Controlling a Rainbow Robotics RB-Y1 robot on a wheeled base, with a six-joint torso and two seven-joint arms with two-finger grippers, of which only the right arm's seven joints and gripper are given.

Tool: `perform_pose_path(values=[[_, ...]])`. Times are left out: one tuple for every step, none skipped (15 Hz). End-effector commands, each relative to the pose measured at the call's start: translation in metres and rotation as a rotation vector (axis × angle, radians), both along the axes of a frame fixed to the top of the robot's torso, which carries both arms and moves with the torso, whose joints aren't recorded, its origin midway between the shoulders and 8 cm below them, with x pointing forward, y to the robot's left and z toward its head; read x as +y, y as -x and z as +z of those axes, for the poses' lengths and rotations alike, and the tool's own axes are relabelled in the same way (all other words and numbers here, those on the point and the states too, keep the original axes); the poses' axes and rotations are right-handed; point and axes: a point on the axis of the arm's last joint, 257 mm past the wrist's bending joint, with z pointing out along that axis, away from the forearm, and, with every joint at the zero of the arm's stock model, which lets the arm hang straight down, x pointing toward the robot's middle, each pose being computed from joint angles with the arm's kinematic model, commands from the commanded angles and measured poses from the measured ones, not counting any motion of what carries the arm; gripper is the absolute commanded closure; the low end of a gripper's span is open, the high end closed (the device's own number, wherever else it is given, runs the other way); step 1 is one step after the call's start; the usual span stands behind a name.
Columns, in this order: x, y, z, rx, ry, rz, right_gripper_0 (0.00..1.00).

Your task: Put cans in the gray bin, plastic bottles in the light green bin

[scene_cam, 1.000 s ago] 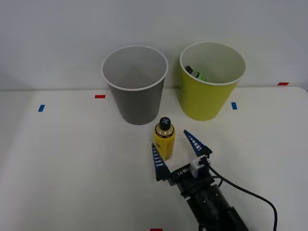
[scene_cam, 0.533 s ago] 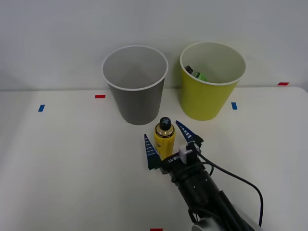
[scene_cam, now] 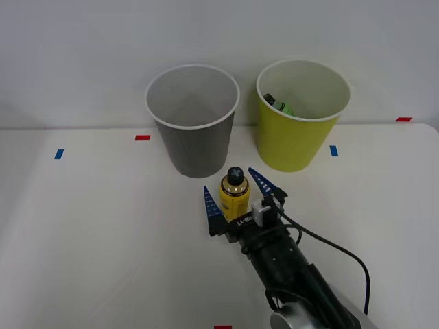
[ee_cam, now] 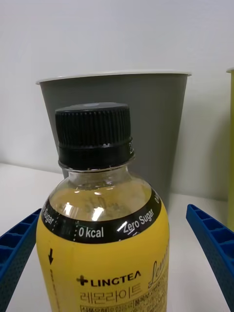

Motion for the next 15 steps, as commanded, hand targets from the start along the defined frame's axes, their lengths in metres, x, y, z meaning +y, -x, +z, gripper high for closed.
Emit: perform_pose_path(values=[[-0.0013, -0.0007, -0.001, 0.004, -0.001, -0.003, 0.0], [-0.0013, -0.0008, -0.0006, 0.005, -0.004, -0.003, 0.0], [-0.0014, -0.0009, -0.0007, 0.006, -0.005, -0.003, 0.0], [-0.0014, -0.0013, -0.0008, 0.007, -0.005, -0.003, 0.0], [-0.0015, -0.0013, -0.0004, 0.006, -0.006, -0.004, 0.0], [-0.0014, -0.0014, -0.0001, 0.006, -0.007, -0.003, 0.0], [-0.0023, -0.0019, -0.0007, 0.008, -0.008, -0.005, 0.0], [-0.0022, -0.0018, 0.0, 0.007, -0.009, -0.005, 0.0], [-0.003, -0.0023, 0.0001, 0.007, -0.009, -0.007, 0.0], [-0.0029, -0.0022, 0.0001, 0.004, -0.003, -0.008, 0.42], [-0.0028, -0.0019, 0.0, -0.002, 0.009, -0.008, 0.97], [-0.0024, -0.0012, -0.0002, -0.011, 0.024, -0.008, 1.0], [-0.0012, -0.0012, 0.0009, -0.016, 0.028, -0.006, 1.0], [-0.0013, -0.0013, 0.0009, -0.015, 0.026, -0.007, 1.0], [-0.0014, -0.0014, -0.0002, -0.012, 0.028, -0.007, 1.0]])
